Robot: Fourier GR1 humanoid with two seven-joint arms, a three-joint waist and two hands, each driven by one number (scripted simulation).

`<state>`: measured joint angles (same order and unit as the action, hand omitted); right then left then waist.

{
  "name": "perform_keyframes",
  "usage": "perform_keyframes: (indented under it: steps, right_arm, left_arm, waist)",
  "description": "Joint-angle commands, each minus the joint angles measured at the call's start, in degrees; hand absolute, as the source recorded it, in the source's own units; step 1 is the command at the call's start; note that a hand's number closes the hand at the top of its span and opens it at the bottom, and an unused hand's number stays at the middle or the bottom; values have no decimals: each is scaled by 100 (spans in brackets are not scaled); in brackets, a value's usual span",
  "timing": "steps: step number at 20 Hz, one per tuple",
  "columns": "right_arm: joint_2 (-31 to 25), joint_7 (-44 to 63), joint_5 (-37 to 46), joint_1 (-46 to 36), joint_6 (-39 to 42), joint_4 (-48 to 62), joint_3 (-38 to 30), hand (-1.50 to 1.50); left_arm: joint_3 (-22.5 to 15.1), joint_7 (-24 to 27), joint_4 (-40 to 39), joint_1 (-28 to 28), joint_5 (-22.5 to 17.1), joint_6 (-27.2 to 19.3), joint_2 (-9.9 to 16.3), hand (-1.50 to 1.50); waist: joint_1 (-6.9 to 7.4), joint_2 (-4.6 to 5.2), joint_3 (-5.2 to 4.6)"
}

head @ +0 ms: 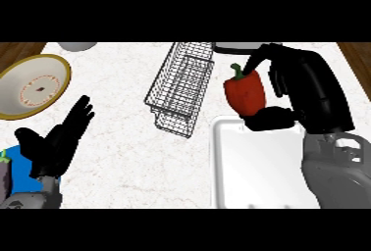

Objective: Pick the bell pepper from the tray and place it in the tiered basket

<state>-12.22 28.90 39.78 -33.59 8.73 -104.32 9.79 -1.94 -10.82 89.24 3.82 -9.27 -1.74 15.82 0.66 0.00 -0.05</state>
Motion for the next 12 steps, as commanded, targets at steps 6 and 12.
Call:
perform_keyframes:
  steps: [6, 12]
  right_arm:
    - [1193, 650, 699, -1245, -431, 1529, 549, 150]
    - [1215, 820, 556, -2154, -523, 2758, 149, 150]
  left_arm:
    - [208, -179, 176, 44, -53, 152, 6, 0]
    - [187, -280, 262, 67, 68, 160, -93, 0]
  waist:
    - [-3, -1, 3]
    - [12, 5, 3]
